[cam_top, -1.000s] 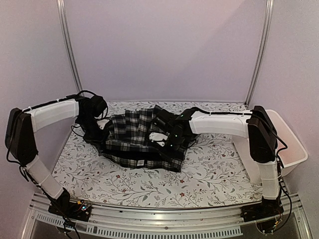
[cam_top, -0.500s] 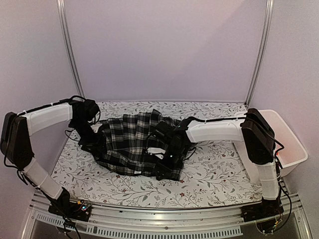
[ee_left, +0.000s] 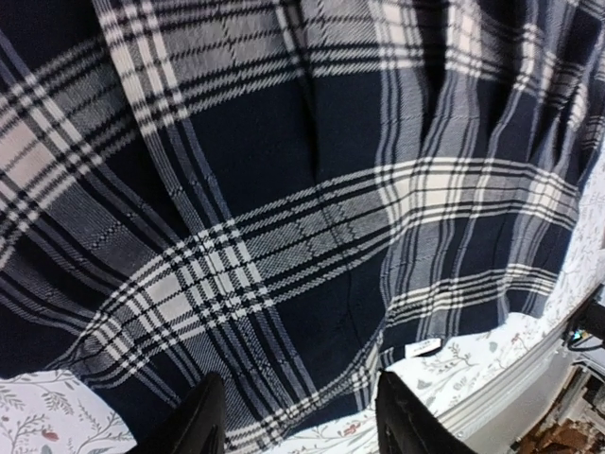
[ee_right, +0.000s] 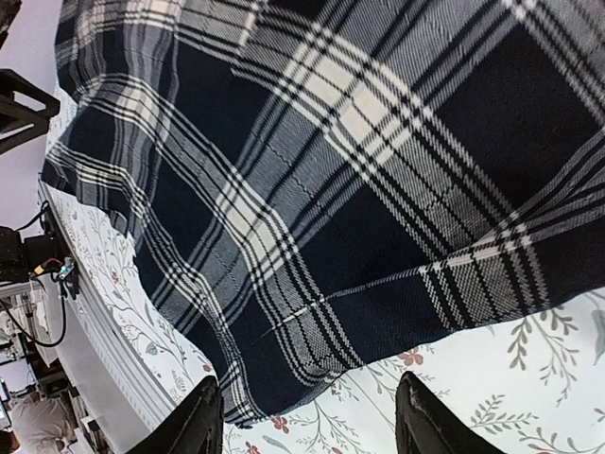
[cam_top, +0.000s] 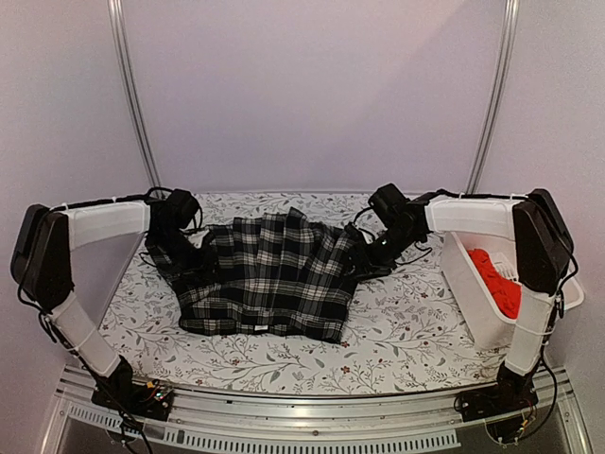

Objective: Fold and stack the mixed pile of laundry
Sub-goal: Move the flattened skirt to the center of the board, then rotate the flattened skirt at the center of the board.

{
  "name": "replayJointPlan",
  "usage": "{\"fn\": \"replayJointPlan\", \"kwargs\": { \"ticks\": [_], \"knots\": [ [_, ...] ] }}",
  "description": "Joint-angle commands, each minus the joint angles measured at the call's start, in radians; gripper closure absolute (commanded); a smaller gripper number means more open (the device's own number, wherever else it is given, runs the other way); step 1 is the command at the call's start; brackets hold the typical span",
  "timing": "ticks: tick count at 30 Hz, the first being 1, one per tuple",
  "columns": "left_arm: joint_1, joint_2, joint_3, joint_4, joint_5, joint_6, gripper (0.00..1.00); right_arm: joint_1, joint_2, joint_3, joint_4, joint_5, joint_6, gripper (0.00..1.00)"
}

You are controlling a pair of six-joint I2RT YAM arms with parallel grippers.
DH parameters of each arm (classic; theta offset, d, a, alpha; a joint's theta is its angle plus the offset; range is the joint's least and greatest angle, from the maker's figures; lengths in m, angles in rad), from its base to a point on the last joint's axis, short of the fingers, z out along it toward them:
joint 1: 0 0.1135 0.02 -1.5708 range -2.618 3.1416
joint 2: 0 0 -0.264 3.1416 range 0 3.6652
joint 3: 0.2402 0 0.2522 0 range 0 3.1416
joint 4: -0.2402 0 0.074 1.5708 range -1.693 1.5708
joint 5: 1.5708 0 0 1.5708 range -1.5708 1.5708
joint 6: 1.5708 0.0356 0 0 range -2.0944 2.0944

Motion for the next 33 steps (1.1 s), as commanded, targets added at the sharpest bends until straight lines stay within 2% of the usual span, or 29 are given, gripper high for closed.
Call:
{"fn": "replayJointPlan", "kwargs": {
  "ticks": [1, 6, 9, 13, 14, 15, 19, 20, 21, 24, 27, 30, 31, 33],
  "knots": [
    [-0.075, 0.059, -0.083, -0.01, -0.05, -0.032, 0.51, 0.021, 0.074, -0.049, 0.017, -0.032, 0.095, 0.39],
    [-0.087, 0.046, -0.19, -0.028, -0.105, -0.074, 0.6, -0.004, 0.113, -0.137, 0.048, -0.06, 0.144, 0.36],
    [-0.086, 0.046, -0.22, -0.031, -0.15, -0.085, 0.62, -0.036, 0.116, -0.168, 0.107, -0.099, 0.187, 0.33],
    [-0.108, 0.105, -0.211, -0.008, -0.123, -0.067, 0.66, -0.073, 0.136, -0.143, 0.187, -0.155, 0.245, 0.34],
    [-0.126, 0.125, -0.199, -0.002, -0.119, -0.059, 0.66, -0.076, 0.15, -0.123, 0.197, -0.164, 0.257, 0.38],
    [-0.152, 0.141, -0.185, 0.001, -0.114, -0.056, 0.66, -0.077, 0.165, -0.092, 0.196, -0.165, 0.262, 0.45],
    [-0.228, 0.186, -0.138, 0.014, -0.072, -0.047, 0.66, -0.095, 0.269, 0.024, 0.159, -0.133, 0.233, 0.92],
    [-0.237, 0.186, -0.133, 0.018, -0.064, -0.048, 0.65, -0.107, 0.281, 0.04, 0.152, -0.119, 0.229, 0.98],
    [-0.239, 0.181, -0.131, 0.024, -0.056, -0.048, 0.65, -0.12, 0.293, 0.05, 0.145, -0.103, 0.223, 1.0],
    [-0.236, 0.159, -0.121, 0.034, -0.076, -0.055, 0.64, -0.179, 0.285, 0.059, 0.137, -0.062, 0.205, 1.0],
    [-0.236, 0.155, -0.107, 0.064, -0.026, -0.044, 0.62, -0.236, 0.249, 0.073, 0.148, -0.039, 0.188, 1.0],
    [-0.247, 0.162, -0.092, 0.084, 0.017, -0.031, 0.6, -0.258, 0.243, 0.131, 0.135, -0.089, 0.168, 0.98],
    [-0.246, 0.158, -0.09, 0.086, 0.018, -0.031, 0.59, -0.258, 0.248, 0.151, 0.115, -0.104, 0.161, 0.86],
    [-0.241, 0.139, -0.09, 0.088, 0.006, -0.034, 0.57, -0.258, 0.253, 0.156, 0.099, -0.117, 0.155, 0.55]
  ]
}}
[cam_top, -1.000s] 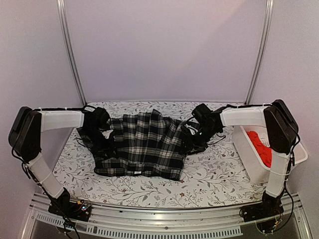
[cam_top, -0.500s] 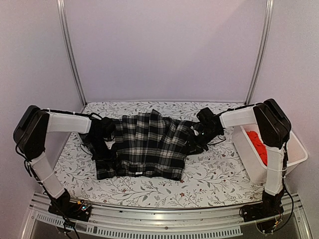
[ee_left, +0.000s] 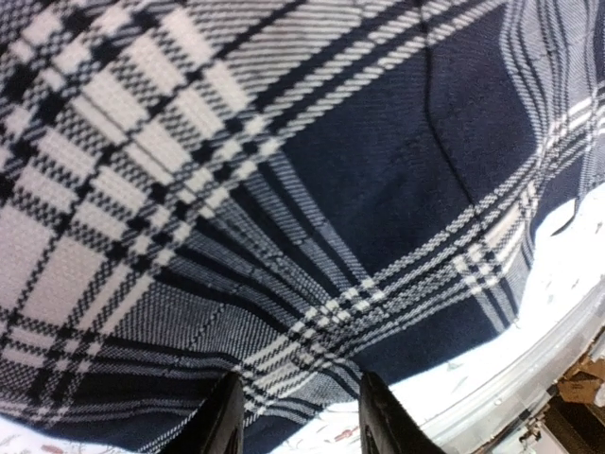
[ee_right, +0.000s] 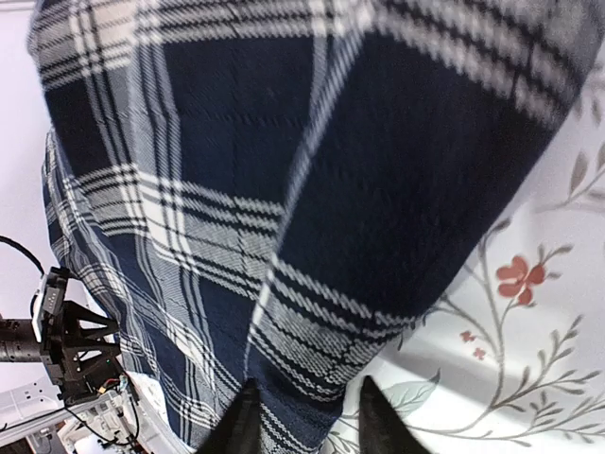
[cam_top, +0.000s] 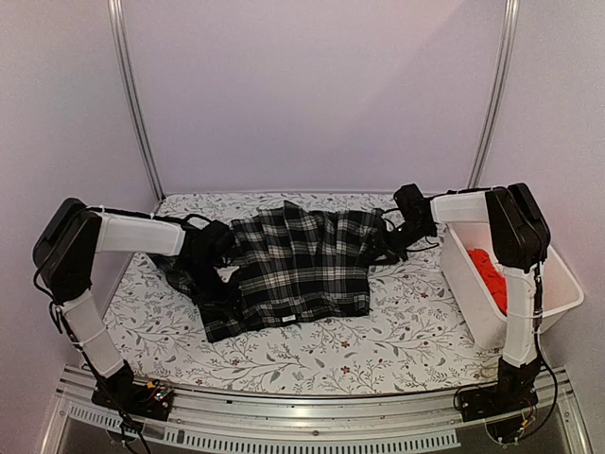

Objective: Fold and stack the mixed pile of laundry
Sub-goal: Rotate the flattened skirt at the center of the board.

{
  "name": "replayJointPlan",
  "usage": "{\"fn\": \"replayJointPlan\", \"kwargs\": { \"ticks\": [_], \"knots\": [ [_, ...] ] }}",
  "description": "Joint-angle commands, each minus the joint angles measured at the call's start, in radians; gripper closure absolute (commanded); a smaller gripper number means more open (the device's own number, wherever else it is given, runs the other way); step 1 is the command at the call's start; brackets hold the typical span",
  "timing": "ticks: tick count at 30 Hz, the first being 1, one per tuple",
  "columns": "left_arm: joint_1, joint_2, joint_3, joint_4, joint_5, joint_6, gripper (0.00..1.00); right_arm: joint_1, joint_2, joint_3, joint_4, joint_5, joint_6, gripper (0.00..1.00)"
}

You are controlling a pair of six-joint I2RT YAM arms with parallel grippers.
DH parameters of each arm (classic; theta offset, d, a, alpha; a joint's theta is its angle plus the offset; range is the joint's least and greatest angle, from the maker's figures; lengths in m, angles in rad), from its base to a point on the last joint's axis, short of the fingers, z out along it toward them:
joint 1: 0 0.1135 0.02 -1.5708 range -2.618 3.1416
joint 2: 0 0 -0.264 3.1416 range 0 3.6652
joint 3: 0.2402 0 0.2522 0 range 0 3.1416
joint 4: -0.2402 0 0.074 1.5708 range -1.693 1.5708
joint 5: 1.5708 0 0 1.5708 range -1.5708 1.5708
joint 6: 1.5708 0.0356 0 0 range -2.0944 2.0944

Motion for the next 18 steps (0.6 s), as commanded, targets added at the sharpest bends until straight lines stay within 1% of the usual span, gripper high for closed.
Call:
{"fn": "replayJointPlan", "kwargs": {
  "ticks": [1, 2, 5, 8, 12, 14, 15, 17, 18],
  "knots": [
    [-0.005, -0.013, 0.008, 0.046, 0.003, 0.01, 0.56, -0.012, -0.022, 0.043, -0.021, 0.005, -0.027, 0.46],
    [0.002, -0.031, 0.009, 0.046, -0.005, 0.002, 0.54, -0.012, -0.027, 0.032, -0.018, 0.013, -0.021, 0.43],
    [0.043, -0.107, -0.003, 0.065, -0.025, -0.038, 0.48, -0.012, -0.049, -0.016, 0.001, -0.009, 0.023, 0.42],
    [0.102, -0.186, -0.033, 0.092, -0.028, -0.067, 0.48, 0.009, -0.082, -0.103, 0.048, -0.046, 0.085, 0.41],
    [0.181, -0.256, -0.088, 0.085, -0.08, -0.125, 0.48, 0.056, -0.109, -0.156, 0.045, -0.055, 0.091, 0.41],
    [0.242, -0.319, -0.129, 0.107, -0.084, -0.178, 0.48, 0.067, -0.108, -0.163, 0.013, -0.018, 0.077, 0.42],
    [0.275, -0.353, -0.149, 0.126, -0.077, -0.201, 0.47, 0.073, -0.109, -0.154, -0.018, 0.036, 0.058, 0.42],
    [0.343, -0.423, -0.186, 0.166, -0.07, -0.254, 0.43, 0.079, -0.127, -0.124, -0.074, 0.167, -0.001, 0.42],
    [0.378, -0.455, -0.214, 0.194, -0.058, -0.276, 0.38, 0.078, -0.14, -0.115, -0.081, 0.195, -0.023, 0.42]
  ]
}}
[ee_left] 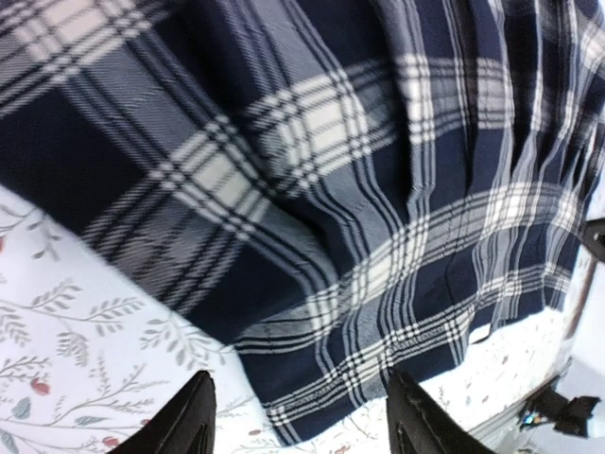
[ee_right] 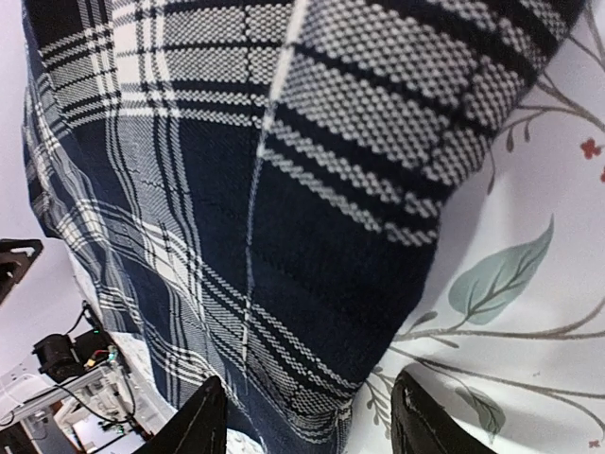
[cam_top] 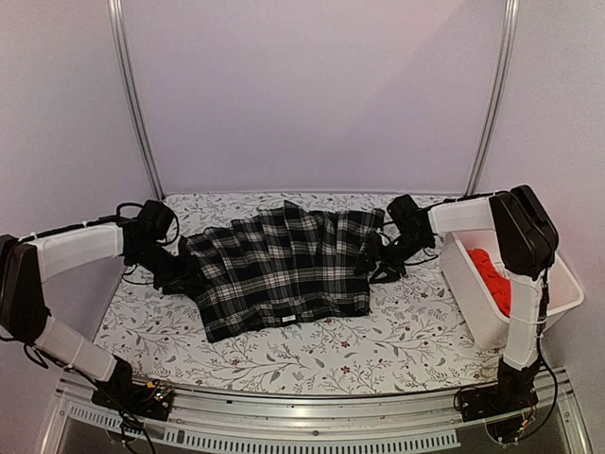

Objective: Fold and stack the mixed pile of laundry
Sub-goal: Rotate the flattened skirt at the center of the board.

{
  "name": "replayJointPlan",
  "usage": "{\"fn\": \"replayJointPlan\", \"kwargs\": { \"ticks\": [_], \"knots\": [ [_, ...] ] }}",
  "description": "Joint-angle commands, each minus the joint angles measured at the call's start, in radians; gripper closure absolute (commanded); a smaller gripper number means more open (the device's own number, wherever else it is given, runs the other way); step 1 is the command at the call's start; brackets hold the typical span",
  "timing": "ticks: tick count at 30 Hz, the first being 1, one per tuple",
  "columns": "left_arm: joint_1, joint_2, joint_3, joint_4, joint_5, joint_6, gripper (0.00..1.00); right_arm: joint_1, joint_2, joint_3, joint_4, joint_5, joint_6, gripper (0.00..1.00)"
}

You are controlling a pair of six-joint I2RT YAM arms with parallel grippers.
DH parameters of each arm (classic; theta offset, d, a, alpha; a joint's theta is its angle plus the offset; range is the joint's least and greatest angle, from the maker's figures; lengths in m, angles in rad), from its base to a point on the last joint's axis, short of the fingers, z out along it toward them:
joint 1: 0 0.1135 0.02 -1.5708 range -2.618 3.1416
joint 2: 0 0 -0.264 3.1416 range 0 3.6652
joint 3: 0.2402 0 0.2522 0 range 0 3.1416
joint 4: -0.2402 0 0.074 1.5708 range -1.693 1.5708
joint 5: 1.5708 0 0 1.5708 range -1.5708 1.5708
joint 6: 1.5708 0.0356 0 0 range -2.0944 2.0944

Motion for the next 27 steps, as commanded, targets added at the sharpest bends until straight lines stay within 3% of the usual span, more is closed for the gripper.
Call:
{"fn": "replayJointPlan", "kwargs": {
  "ticks": [1, 6, 12, 13, 17, 21, 22, 25, 27],
  "knots": [
    [0.137, -0.14, -0.085, 0.111, 0.01, -0.136, 0.35, 0.009, -0.051, 0.035, -0.097, 0.191, -0.085, 0.42],
    [0.275, -0.163, -0.128, 0.174, 0.054, -0.14, 0.29, 0.0, 0.089, 0.106, -0.117, 0.034, -0.127, 0.51],
    [0.313, -0.1, -0.045, 0.146, -0.039, -0.071, 0.28, -0.007, 0.177, 0.19, -0.123, 0.032, -0.153, 0.96],
    [0.314, -0.084, -0.024, 0.134, -0.063, -0.06, 0.28, -0.012, 0.198, 0.224, -0.141, 0.067, -0.171, 1.0],
    [0.315, -0.002, 0.049, 0.102, -0.127, -0.014, 0.28, -0.026, 0.265, 0.429, -0.215, 0.321, -0.222, 1.0],
    [0.3, 0.102, 0.087, 0.112, -0.101, 0.007, 0.28, -0.029, 0.415, 0.769, -0.274, 0.566, -0.294, 1.0],
    [0.286, 0.129, 0.094, 0.12, -0.091, 0.013, 0.28, -0.029, 0.441, 0.841, -0.268, 0.592, -0.302, 0.96],
    [0.215, 0.21, 0.133, 0.125, -0.081, 0.037, 0.32, -0.029, 0.517, 1.032, -0.269, 0.653, -0.317, 0.63],
    [0.166, 0.261, 0.154, 0.123, -0.06, 0.039, 0.37, -0.029, 0.508, 1.052, -0.255, 0.666, -0.311, 0.49]
  ]
}}
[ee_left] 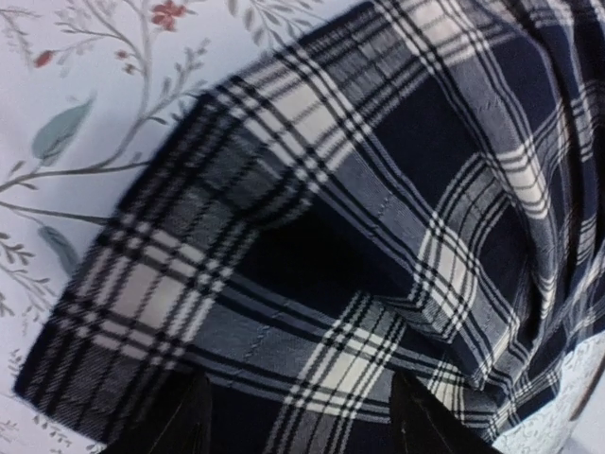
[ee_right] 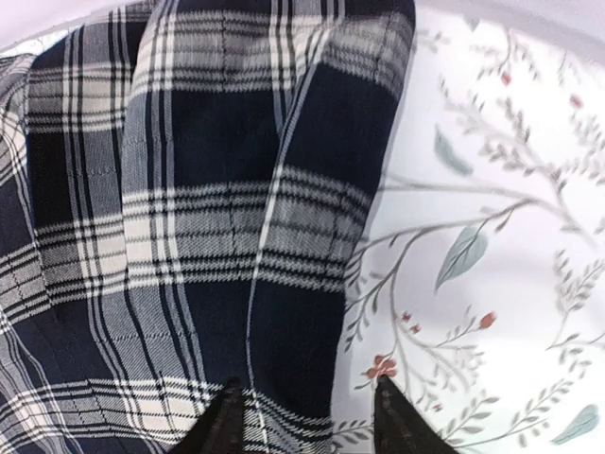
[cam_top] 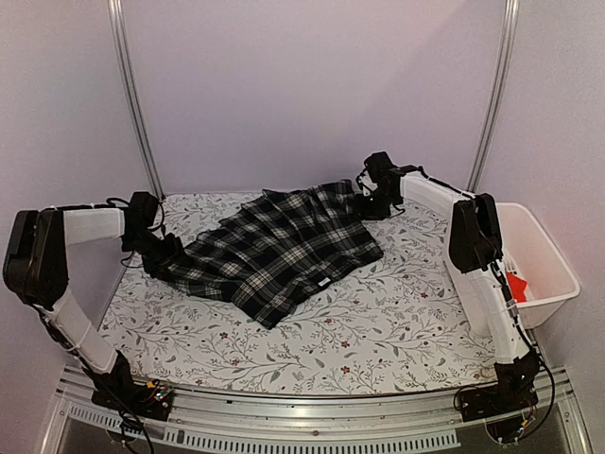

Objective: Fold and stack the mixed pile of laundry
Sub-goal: Rotate the flattened skirt at the center of the board, then pick up the flattened skirt from the center of the board.

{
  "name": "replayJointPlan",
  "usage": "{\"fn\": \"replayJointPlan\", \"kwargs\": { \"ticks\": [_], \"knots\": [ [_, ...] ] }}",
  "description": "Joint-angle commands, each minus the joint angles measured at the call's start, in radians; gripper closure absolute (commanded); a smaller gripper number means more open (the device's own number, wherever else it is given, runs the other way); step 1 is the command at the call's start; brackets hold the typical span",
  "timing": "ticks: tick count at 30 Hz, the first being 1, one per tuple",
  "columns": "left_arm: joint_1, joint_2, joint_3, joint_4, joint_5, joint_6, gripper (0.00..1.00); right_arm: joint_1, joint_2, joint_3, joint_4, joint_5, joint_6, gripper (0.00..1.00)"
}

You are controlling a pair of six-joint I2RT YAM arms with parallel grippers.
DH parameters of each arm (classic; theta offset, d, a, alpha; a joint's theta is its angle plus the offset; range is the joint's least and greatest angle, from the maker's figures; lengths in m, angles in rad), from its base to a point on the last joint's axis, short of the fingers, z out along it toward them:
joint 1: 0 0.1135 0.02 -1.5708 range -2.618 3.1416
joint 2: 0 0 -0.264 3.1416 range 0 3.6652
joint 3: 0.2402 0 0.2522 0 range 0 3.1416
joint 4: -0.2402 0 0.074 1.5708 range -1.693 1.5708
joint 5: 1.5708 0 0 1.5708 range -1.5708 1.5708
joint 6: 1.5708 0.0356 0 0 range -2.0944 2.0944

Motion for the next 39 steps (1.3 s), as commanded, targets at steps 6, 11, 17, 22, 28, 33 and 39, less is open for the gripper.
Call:
{"fn": "replayJointPlan", "kwargs": {
  "ticks": [6, 11, 17, 22, 28, 33, 39],
  "knots": [
    [-0.206, 0.142, 0.002, -0.009, 0.084, -0.001, 0.59, -0.002, -0.175, -0.164, 0.068, 0.005, -0.004, 0.42],
    [-0.298, 0.146, -0.109, 0.012, 0.146, -0.033, 0.71, 0.062, -0.364, -0.377, 0.105, -0.075, -0.007, 0.42],
    [-0.431, 0.127, -0.203, 0.069, 0.255, -0.093, 0.78, 0.216, -0.539, -0.581, 0.17, -0.189, -0.016, 0.42],
    [-0.477, 0.015, -0.183, 0.041, 0.259, -0.121, 0.76, 0.394, -0.601, -0.741, 0.247, -0.245, -0.063, 0.44],
    [-0.242, -0.289, -0.207, -0.065, 0.152, -0.189, 0.66, 0.583, -0.56, -0.765, 0.271, -0.19, -0.104, 0.43],
    [-0.166, -0.492, -0.245, -0.08, 0.16, -0.292, 0.52, 0.667, -0.471, -0.728, 0.196, -0.067, -0.14, 0.41],
    [-0.166, -0.729, -0.381, -0.067, 0.165, -0.536, 0.17, 0.727, -0.385, -0.677, 0.111, 0.104, -0.124, 0.34]
  ]
}}
